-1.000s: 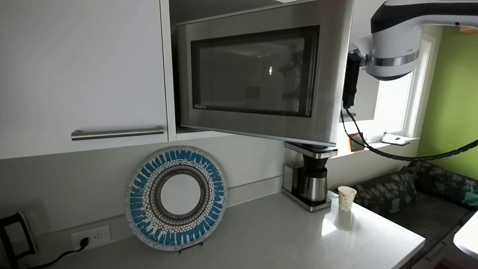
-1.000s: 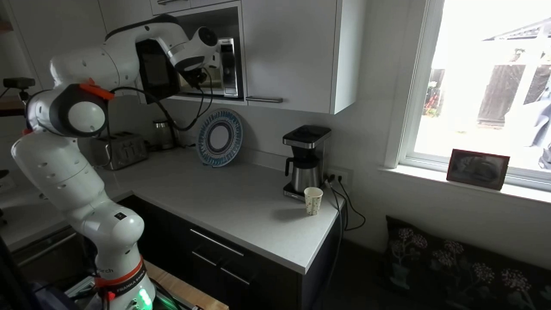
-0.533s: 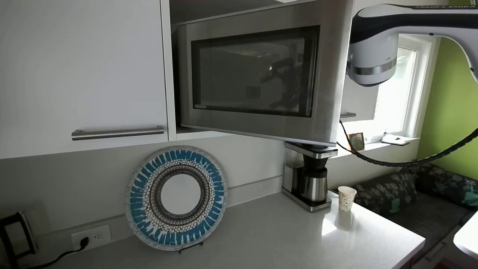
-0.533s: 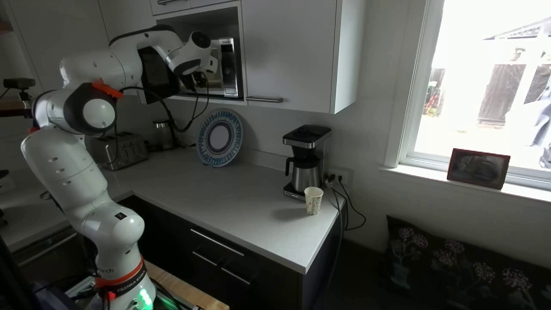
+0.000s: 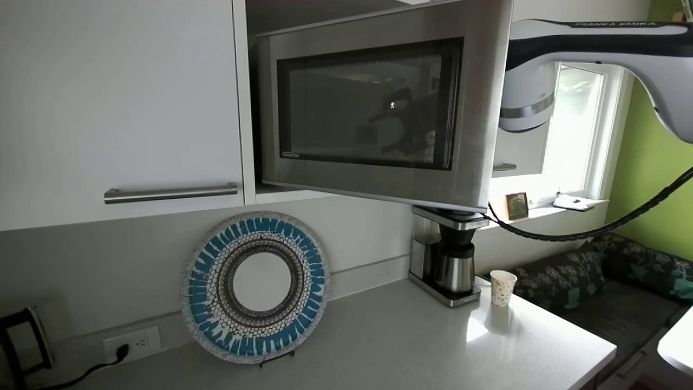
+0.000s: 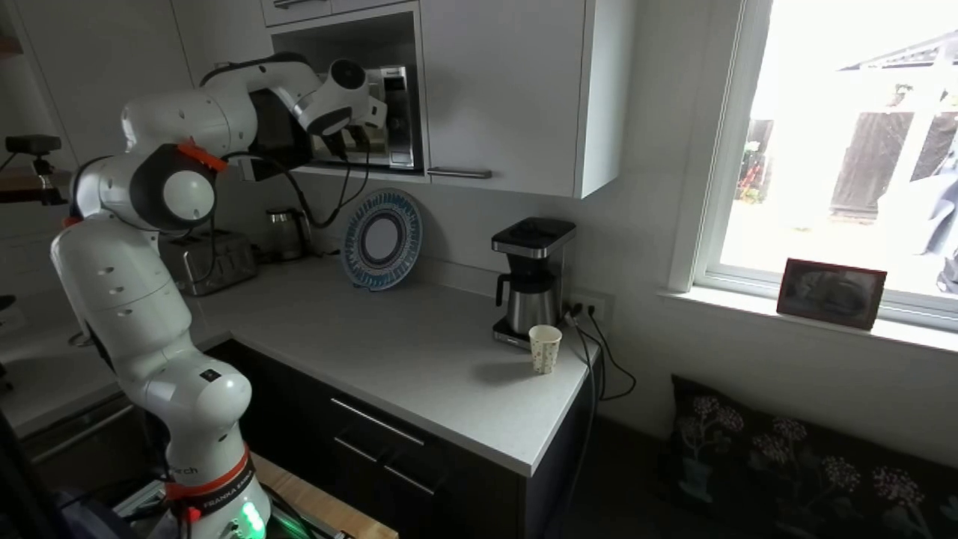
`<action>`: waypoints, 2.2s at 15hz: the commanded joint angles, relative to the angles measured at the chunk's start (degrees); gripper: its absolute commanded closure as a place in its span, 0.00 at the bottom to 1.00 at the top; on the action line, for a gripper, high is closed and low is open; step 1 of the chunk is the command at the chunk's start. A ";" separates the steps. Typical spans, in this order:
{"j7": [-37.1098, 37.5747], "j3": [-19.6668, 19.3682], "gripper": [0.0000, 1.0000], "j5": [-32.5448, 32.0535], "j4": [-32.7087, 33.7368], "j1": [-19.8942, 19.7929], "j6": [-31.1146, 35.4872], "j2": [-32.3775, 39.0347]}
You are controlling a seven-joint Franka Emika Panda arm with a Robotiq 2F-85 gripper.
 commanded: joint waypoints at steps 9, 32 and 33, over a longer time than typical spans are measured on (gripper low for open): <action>3.25 0.70 0.52 -5.08 4.68 1.84 2.52 5.07; 14.56 2.21 0.14 -13.92 6.16 2.90 0.93 5.51; 15.98 2.45 0.05 -15.50 6.25 3.13 1.08 5.55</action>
